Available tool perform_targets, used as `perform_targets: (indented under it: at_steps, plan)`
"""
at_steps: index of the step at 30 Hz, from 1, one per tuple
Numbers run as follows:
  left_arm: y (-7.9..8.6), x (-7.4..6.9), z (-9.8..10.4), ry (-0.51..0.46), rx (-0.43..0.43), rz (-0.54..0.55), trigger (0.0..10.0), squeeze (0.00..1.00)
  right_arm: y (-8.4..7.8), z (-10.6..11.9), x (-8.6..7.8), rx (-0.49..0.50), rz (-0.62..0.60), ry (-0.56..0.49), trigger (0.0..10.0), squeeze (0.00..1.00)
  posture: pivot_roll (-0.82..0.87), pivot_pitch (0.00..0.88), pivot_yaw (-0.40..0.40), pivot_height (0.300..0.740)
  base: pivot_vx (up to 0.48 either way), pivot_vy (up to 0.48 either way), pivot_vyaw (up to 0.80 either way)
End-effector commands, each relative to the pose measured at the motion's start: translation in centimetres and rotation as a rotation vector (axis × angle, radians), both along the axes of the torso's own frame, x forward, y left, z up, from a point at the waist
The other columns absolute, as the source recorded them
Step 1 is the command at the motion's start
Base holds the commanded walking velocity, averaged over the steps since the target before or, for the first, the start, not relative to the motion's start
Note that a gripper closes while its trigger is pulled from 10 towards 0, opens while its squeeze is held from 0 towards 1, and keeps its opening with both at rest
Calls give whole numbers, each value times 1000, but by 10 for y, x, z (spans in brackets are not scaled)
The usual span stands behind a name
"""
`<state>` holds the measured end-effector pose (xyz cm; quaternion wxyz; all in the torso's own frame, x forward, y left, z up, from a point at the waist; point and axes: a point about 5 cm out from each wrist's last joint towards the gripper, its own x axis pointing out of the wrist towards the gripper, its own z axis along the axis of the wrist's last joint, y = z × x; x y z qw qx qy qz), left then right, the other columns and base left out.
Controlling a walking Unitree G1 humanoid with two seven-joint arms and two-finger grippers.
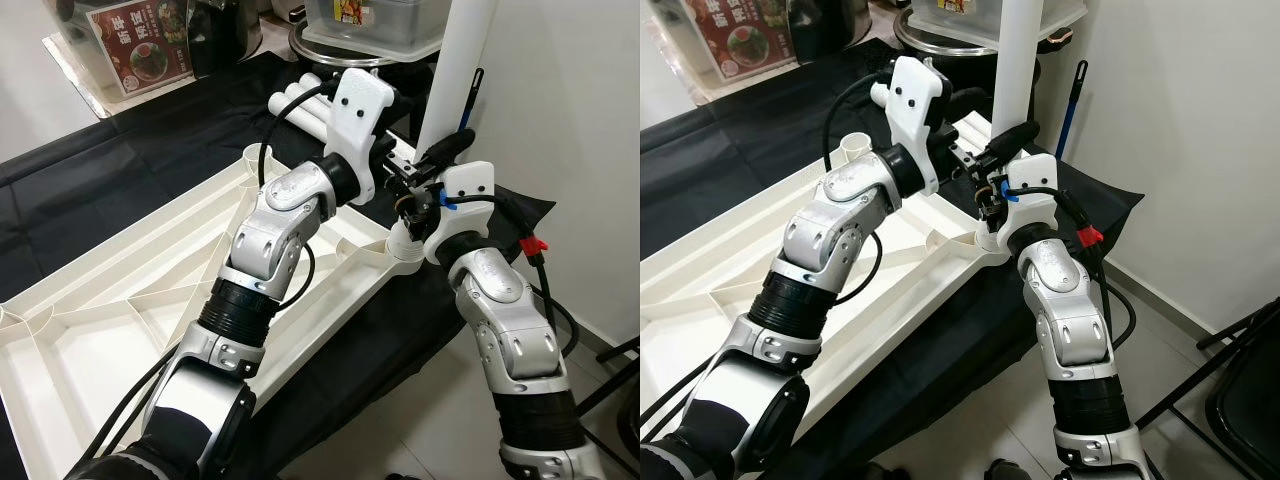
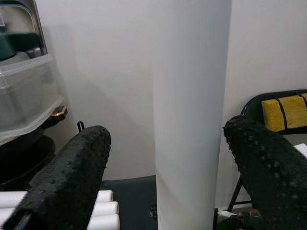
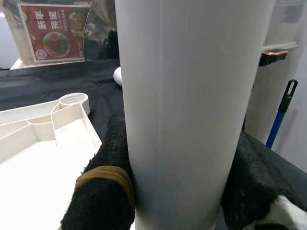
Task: Building children table
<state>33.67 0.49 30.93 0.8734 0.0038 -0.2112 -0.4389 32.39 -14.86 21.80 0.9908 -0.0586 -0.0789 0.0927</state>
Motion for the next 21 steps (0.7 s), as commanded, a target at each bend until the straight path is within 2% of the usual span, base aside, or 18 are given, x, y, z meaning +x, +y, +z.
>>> perform_targets:
  at_steps: [1, 2, 3, 4, 9, 10, 20, 21]
  plan:
    - [-5, -1, 1, -16, 17, -7, 6471, 0, -6, -38, -1, -13, -41, 174, 10000, 0, -58, 144, 46, 740, 0, 0, 0]
    - [-6, -2, 1, -17, 21, -14, 4824, 0, -6, -38, -1, -13, -42, 174, 10000, 0, -57, 143, 46, 740, 0, 0, 0]
    - [-6, -2, 1, -17, 21, -14, 4824, 0, -6, -38, -1, -13, -42, 174, 10000, 0, -57, 143, 46, 740, 0, 0, 0]
    - [-8, -2, 2, -18, 25, -21, 3137, 0, -6, -38, -1, -13, -42, 174, 10000, 0, -57, 143, 46, 740, 0, 0, 0]
    - [-12, -2, 2, -18, 35, -30, 2824, 0, -6, -39, -1, -12, -42, 176, 10000, 0, -57, 143, 47, 740, 0, 0, 0]
    - [-13, -3, 1, -19, 41, -34, 0, 0, -6, -39, -1, -12, -42, 176, 10000, 0, -58, 144, 47, 740, 0, 0, 0]
    - [-17, -3, -1, -23, 61, -50, 0, 0, -6, -39, -1, -13, -41, 176, 10000, 0, -59, 145, 46, 740, 0, 0, 0]
    - [-16, -3, -1, -25, 60, -51, 0, 0, -6, -38, -1, -15, -37, 177, 10000, 510, -60, 144, 46, 740, 0, 0, 0]
